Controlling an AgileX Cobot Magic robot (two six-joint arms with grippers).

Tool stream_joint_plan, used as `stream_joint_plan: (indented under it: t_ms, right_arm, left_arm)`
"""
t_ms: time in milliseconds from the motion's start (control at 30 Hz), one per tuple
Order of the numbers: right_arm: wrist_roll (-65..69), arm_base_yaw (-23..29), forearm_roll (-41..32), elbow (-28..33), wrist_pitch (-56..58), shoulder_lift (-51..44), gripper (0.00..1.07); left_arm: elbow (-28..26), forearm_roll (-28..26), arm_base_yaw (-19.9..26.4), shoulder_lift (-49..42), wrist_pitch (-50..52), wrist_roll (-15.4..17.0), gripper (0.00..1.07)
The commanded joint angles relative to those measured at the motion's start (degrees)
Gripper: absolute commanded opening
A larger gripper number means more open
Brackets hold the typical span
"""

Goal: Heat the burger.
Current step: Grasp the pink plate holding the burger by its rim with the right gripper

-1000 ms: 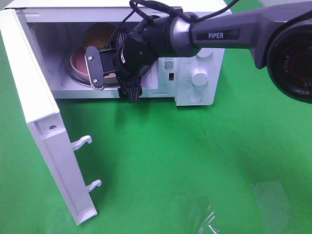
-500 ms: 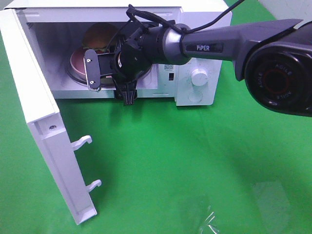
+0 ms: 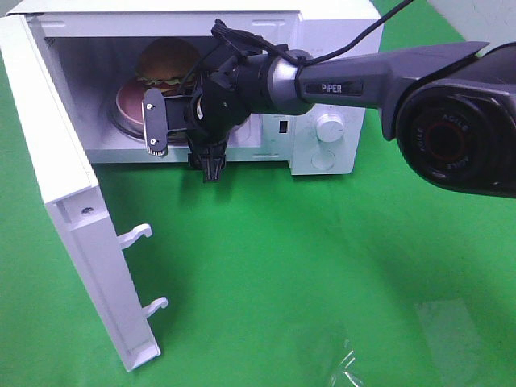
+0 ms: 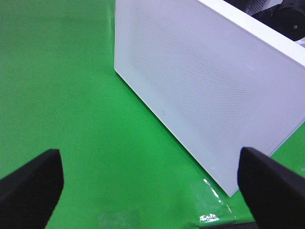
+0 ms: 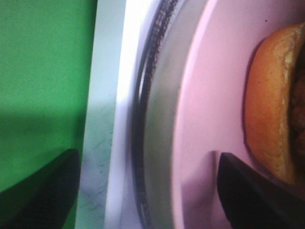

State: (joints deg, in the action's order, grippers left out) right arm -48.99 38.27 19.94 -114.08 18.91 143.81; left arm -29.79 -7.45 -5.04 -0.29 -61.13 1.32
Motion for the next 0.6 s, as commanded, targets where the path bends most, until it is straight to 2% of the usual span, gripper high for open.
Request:
stream_joint_plan:
  t_ms: [33, 233, 300, 400, 467, 567, 600]
  right_arm:
    - [0.29, -1.03, -0.17, -0.74, -3.32, 0.97, 0.74]
    - [0.29, -1.03, -0.57, -0.74, -3.38, 1.55, 0.71]
    - [0.11, -1.03, -1.49, -0.74, -3.61, 1.72, 0.55]
    - [0.06, -1.03, -1.49, -0.74, -3.61, 1.72, 0.51]
    - [0.06, -1.03, -1.55, -0.74, -3.50, 1.72, 0.26]
    - [0.06, -1.03, -1.55, -0.74, -3.32, 1.72, 0.20]
    - [0.06, -0.97, -1.66, -0.74, -2.86, 1.60, 0.09]
  left_arm:
    - [0.29, 0.17, 0.11, -0.34, 0.11, -0.06, 0.91]
    - [0.29, 0.17, 0.11, -0.34, 0.11, -0.06, 0.91]
    - [0.29, 0.17, 0.11, -0.34, 0.11, -0.06, 0.91]
    - [0.29, 0.17, 0.11, -0.34, 0.11, -0.06, 0.91]
    - [0.29, 0.17, 0.11, -0.34, 0.11, -0.06, 0.91]
    - [0.29, 0.17, 0.11, -0.34, 0.11, -0.06, 0.91]
    - [0.29, 0.17, 0.11, -0.34, 0.11, -0.06, 0.91]
